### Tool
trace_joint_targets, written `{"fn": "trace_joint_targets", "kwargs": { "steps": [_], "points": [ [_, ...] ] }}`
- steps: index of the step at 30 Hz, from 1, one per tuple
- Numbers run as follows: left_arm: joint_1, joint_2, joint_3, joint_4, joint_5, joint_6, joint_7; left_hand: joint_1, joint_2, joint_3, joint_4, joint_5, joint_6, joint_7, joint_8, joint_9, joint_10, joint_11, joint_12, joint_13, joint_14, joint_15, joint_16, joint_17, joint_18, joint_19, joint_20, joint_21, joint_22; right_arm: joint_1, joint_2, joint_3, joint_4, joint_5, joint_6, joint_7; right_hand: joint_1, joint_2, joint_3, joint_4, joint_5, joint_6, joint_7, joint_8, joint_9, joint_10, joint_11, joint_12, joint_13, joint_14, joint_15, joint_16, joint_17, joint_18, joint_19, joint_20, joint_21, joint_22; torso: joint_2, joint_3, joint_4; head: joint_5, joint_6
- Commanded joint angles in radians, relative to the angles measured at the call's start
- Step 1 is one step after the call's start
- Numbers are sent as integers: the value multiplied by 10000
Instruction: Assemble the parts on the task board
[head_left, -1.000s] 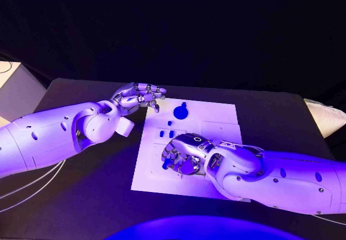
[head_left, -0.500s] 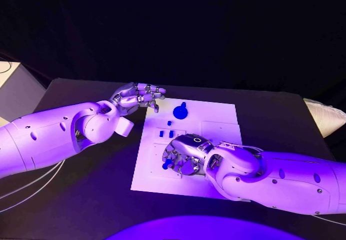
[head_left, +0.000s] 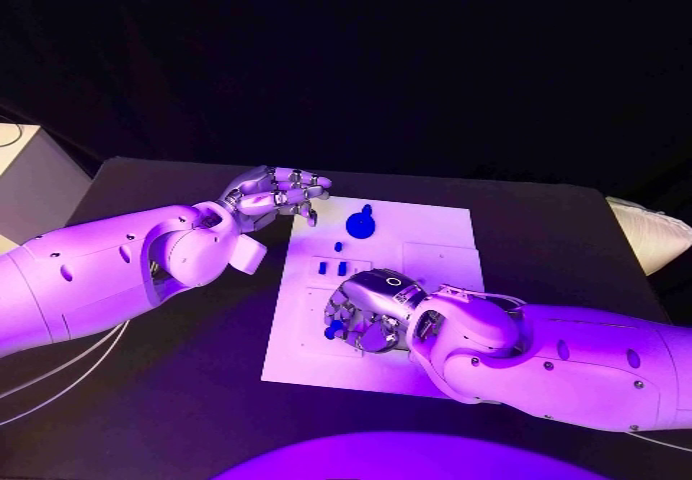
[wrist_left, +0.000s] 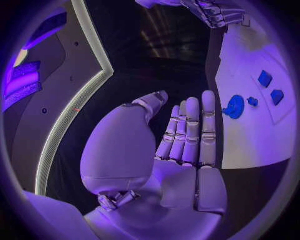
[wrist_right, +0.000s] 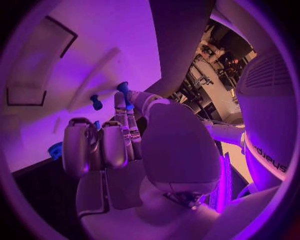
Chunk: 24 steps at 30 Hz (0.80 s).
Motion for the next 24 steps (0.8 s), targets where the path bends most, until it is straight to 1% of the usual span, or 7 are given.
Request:
{"fn": "trace_joint_targets", "kwargs": {
  "steps": [1, 6, 11, 13, 15, 19, 24],
  "points": [
    [4, 19, 10, 24, 36, 190, 24, -38, 41, -42, -15, -29, -58, 39, 37, -14, -36, -3, 35, -8, -37, 55, -60, 9, 134, 47, 23, -48, -9, -21, 72, -13, -85, -30, 483, 189, -185, 2, 19, -62, -163, -150, 66, 1, 839, -152, 10, -70, -8, 52, 2, -90, -149, -83, 87, -27, -132, 683, -6, -5, -2, -12, -11],
    [4, 21, 9, 26, 36, 189, 15, -38, 41, -42, -15, -29, -58, 39, 37, -14, -36, -3, 35, -8, -37, 55, -60, 9, 134, 47, 23, -48, -9, -80, 180, -42, -224, 23, 748, 334, -351, -132, 52, -83, -277, -345, 157, -107, 802, -344, 97, -152, -13, -12, 69, -224, -397, -24, -34, 28, -421, 486, 3, 0, 0, -4, -10],
    [5, 10, 9, 29, 37, 180, 4, -38, 41, -42, -15, -29, -58, 39, 37, -14, -36, -3, 35, -8, -37, 55, -60, 9, 134, 47, 23, -48, -9, -142, 236, -63, -290, 37, 770, 423, -509, -283, -28, -103, -223, -543, 197, -220, 761, -558, 157, -146, -32, -12, 123, -219, -370, 4, -101, 83, -566, 399, 4, 3, 5, 9, -47],
    [5, 6, 9, 29, 37, 173, -4, -40, 53, -47, -4, -28, -58, 41, 44, -15, -45, -1, 38, -15, -40, 58, -63, 10, 134, 48, 26, -58, -15, -156, 244, -69, -297, 48, 737, 464, -590, -379, -103, -106, -245, -630, 198, -273, 740, -661, 176, -139, -39, -18, 141, -221, -380, 22, -136, 103, -650, 346, -2, 2, 4, 8, -44],
    [5, 6, 9, 25, 39, 163, -12, -51, 63, -51, 9, -29, -59, 44, 46, -16, -48, 2, 40, -19, -41, 60, -65, 11, 133, 49, 27, -62, -19, -164, 242, -72, -307, 82, 690, 499, -681, -464, -211, -96, -407, -723, 210, -331, 718, -767, 197, -117, -41, -41, 164, -239, -426, 45, -184, 126, -761, 276, -5, -2, 1, 4, -59],
    [5, 7, 9, 29, 41, 175, -35, -57, 66, -53, 16, -30, -59, 45, 47, -16, -49, 4, 41, -20, -41, 61, -65, 11, 133, 49, 28, -64, -20, -175, 218, -77, -318, 120, 532, 509, -738, -536, -326, -97, -483, -791, 225, -373, 702, -849, 214, -78, -40, -61, 178, -251, -462, 54, -204, 142, -806, 253, -6, 0, -8, 12, -54],
    [5, 1, 9, 29, 42, 178, -55, -68, 76, -59, 31, -34, -60, 47, 50, -16, -52, 5, 44, -23, -41, 64, -66, 12, 133, 50, 30, -69, -23, -180, 191, -78, -316, 91, 294, 399, -800, -634, -537, -97, -489, -985, 247, -487, 655, -1028, 240, -21, -36, -130, 205, -317, -608, 92, -284, 168, -996, 132, -2, -1, -3, -14, -23]
  ]
}}
